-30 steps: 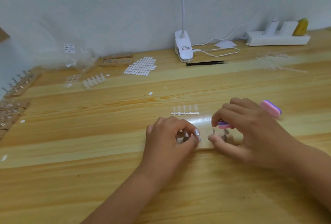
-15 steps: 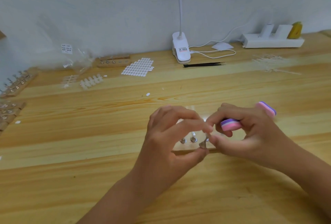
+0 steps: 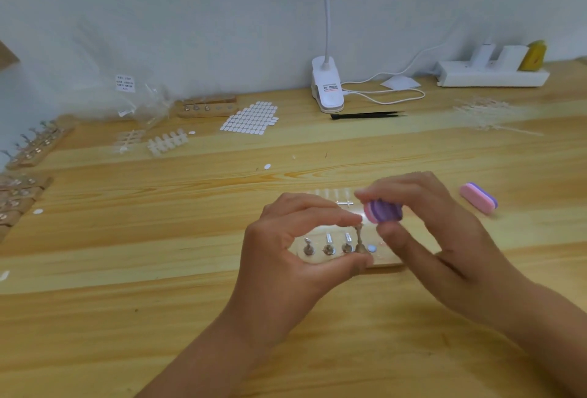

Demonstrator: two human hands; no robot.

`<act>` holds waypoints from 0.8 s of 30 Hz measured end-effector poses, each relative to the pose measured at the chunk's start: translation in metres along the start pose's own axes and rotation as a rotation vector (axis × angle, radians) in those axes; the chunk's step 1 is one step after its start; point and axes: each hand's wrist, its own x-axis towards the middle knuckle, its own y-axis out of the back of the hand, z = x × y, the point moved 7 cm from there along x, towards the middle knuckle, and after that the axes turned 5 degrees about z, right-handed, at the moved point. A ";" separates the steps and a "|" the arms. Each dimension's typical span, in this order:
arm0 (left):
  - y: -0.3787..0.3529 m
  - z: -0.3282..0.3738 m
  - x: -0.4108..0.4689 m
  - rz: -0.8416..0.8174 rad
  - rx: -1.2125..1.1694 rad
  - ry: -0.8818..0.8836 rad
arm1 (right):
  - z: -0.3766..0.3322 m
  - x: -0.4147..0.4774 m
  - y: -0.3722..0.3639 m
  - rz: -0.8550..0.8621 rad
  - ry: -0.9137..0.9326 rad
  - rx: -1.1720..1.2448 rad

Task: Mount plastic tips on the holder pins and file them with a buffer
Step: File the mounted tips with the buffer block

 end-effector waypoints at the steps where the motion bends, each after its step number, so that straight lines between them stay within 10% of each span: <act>1: 0.001 -0.001 0.000 -0.002 -0.018 0.023 | -0.007 -0.001 -0.001 0.018 0.075 -0.032; 24: 0.001 -0.003 0.002 -0.051 -0.058 0.090 | -0.017 -0.011 -0.009 0.080 0.362 -0.221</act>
